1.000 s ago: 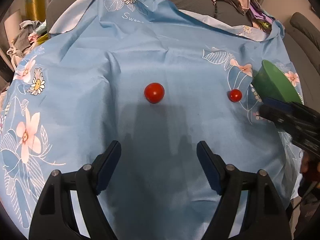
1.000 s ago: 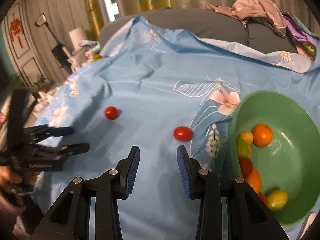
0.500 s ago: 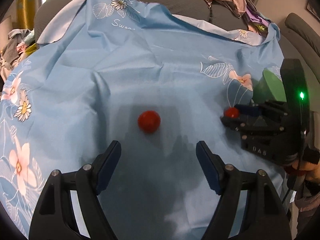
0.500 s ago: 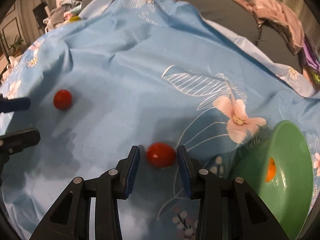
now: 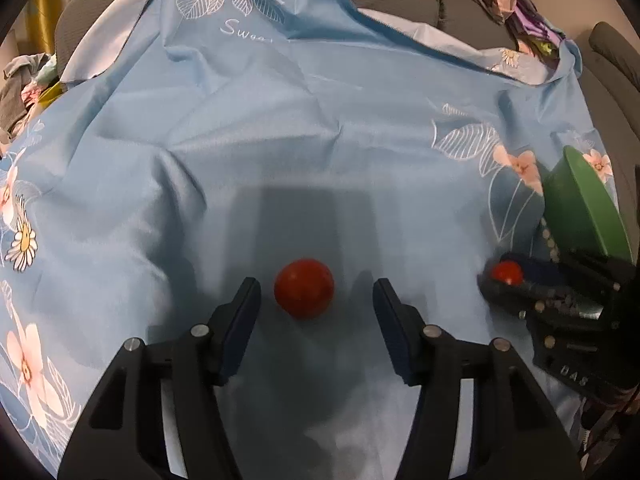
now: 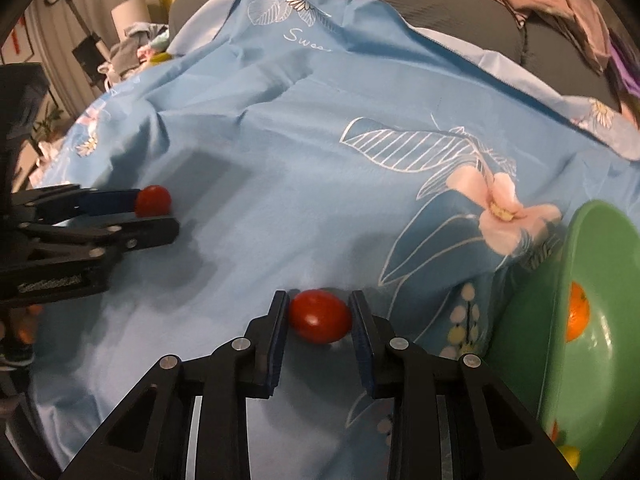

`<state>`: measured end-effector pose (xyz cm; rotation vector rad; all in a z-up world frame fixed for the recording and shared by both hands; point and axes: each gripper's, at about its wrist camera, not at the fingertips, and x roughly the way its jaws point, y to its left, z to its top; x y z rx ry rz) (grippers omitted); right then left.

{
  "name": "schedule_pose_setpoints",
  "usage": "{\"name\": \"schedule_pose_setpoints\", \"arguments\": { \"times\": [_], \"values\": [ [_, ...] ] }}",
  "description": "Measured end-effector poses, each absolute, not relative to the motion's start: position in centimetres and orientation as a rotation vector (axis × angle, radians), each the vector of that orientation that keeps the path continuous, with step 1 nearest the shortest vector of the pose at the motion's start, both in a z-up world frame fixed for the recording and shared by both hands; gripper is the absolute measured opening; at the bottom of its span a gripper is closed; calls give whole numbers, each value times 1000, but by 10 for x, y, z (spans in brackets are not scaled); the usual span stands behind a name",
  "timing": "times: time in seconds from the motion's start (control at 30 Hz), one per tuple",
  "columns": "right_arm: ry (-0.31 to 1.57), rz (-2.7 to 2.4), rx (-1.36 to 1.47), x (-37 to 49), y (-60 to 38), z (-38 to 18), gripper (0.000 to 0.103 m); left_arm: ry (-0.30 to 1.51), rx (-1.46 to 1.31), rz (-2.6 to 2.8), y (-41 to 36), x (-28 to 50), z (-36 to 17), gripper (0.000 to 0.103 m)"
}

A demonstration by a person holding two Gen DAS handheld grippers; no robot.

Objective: Organize fruits
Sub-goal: 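Grasp a cherry tomato with the left tool while the right tool grasps another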

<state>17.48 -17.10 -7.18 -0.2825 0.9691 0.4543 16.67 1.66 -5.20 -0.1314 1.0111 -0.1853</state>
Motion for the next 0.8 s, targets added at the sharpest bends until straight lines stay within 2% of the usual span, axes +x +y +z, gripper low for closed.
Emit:
{"name": "schedule_pose_setpoints", "arguments": {
  "times": [0.23,0.47,0.8],
  "values": [
    [970,488,-230,172,-176,-72,32,1015,-34,-157,10,173,-57,29],
    [963,496,-206,166,-179,-70,32,1020,-21,-177,9,169,-54,28],
    [917,533,-167,138,-184,-50,32,962,-29,-255,-8,125,-22,28]
  ]
}}
